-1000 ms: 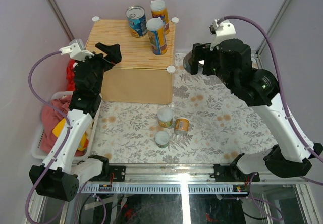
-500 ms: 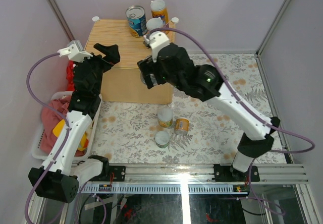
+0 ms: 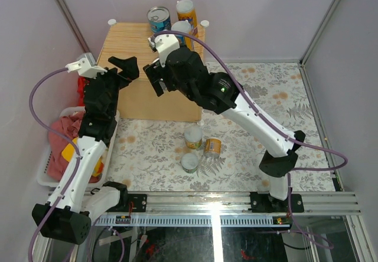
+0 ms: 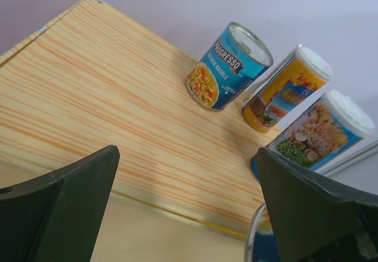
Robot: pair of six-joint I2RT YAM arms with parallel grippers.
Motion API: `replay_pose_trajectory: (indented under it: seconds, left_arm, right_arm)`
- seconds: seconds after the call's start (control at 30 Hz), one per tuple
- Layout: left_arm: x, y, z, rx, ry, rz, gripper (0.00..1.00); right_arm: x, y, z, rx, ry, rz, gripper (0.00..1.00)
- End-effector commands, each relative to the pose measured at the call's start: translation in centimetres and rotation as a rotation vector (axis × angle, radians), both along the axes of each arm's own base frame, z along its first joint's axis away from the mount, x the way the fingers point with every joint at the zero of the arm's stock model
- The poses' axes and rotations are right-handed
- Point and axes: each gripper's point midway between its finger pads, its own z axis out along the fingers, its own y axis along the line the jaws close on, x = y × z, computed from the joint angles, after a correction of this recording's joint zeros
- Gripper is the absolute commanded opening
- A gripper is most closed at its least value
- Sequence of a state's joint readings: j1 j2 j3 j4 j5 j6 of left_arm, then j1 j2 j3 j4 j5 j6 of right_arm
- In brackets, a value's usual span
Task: Place and organize the canned foods onto the counter
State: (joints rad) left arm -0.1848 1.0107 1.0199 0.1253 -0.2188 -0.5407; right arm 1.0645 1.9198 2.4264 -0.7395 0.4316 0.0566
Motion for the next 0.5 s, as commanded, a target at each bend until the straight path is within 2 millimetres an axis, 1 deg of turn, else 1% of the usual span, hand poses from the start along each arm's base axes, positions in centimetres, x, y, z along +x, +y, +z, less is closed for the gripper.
replay_pose_trajectory:
  seconds: [0.0,0.23,0.47]
  left_arm:
    - [-1.0,-0.3,0.9,0.020,-0.083,-0.018,1.00]
    - [-2.6,-1.2,1.1,0.078,-0.142,-0.082,1.00]
    - [-3.7,-1.7,1.2,0.152,-0.168,-0.121,1.00]
  right_arm:
    - [0.8,-1.2,11.5,0.287,-0.251,-0.068,0.00]
    - [2.3,0.4,10.9,0.265,-0.292,-0.090,0.00]
    - [3.6,0.3,10.5,0.255,-0.302,-0.137,0.00]
